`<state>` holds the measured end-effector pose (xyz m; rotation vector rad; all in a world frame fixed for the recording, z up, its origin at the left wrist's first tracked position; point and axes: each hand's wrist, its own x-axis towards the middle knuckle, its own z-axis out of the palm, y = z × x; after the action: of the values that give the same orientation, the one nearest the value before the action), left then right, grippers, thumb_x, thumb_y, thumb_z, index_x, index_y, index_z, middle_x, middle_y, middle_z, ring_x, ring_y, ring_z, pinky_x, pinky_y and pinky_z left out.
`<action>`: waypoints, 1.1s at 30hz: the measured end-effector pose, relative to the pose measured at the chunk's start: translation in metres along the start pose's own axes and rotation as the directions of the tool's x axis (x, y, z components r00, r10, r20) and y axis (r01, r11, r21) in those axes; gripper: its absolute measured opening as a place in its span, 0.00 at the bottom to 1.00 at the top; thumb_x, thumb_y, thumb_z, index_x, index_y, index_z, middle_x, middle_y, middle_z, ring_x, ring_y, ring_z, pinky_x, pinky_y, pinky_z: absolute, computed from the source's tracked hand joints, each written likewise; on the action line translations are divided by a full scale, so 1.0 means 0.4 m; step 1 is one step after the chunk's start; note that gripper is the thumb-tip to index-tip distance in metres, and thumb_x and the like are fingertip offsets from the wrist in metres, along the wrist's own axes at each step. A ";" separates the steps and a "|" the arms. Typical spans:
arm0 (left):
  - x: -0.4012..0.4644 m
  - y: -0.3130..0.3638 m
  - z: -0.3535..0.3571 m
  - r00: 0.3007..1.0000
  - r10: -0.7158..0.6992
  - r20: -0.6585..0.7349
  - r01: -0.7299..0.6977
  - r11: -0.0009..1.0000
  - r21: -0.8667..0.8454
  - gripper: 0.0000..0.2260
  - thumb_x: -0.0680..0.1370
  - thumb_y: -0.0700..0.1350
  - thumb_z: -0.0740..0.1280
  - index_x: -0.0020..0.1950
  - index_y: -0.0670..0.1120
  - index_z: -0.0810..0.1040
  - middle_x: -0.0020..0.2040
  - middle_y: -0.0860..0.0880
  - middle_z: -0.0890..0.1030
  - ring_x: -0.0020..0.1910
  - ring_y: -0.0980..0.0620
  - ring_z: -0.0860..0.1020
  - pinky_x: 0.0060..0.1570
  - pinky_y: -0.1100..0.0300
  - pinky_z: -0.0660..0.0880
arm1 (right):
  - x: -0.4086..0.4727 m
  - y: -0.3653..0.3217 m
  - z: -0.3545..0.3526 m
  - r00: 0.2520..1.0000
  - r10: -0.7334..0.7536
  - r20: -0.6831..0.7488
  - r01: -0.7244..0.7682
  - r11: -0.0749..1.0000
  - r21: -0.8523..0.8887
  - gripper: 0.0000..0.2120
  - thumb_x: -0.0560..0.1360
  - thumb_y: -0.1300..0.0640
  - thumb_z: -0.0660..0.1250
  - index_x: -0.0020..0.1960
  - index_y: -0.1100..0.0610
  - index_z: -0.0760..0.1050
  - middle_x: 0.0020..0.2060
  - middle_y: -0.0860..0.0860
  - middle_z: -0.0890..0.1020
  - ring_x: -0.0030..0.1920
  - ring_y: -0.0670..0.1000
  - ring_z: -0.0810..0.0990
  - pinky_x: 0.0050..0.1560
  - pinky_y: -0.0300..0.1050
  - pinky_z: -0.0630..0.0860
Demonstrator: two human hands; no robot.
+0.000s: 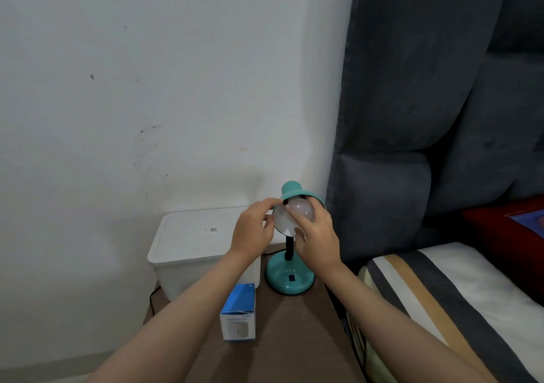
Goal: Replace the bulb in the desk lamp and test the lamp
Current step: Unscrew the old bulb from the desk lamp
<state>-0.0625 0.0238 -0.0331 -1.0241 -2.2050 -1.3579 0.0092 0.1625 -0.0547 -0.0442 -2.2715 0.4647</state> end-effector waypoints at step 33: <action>-0.002 -0.003 0.006 1.000 0.013 0.001 -0.013 0.999 0.045 0.17 0.74 0.34 0.62 0.59 0.50 0.77 0.51 0.48 0.82 0.48 0.50 0.80 0.48 0.49 0.79 | 0.003 -0.020 0.007 0.972 0.226 -0.066 -0.214 0.965 0.151 0.28 0.71 0.53 0.71 0.68 0.55 0.66 0.61 0.57 0.69 0.52 0.56 0.77 0.43 0.47 0.79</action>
<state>-0.0628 0.0253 -0.0355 -1.0208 -2.2154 -1.2972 0.0072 0.1544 -0.0529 -0.2420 -2.1552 0.7282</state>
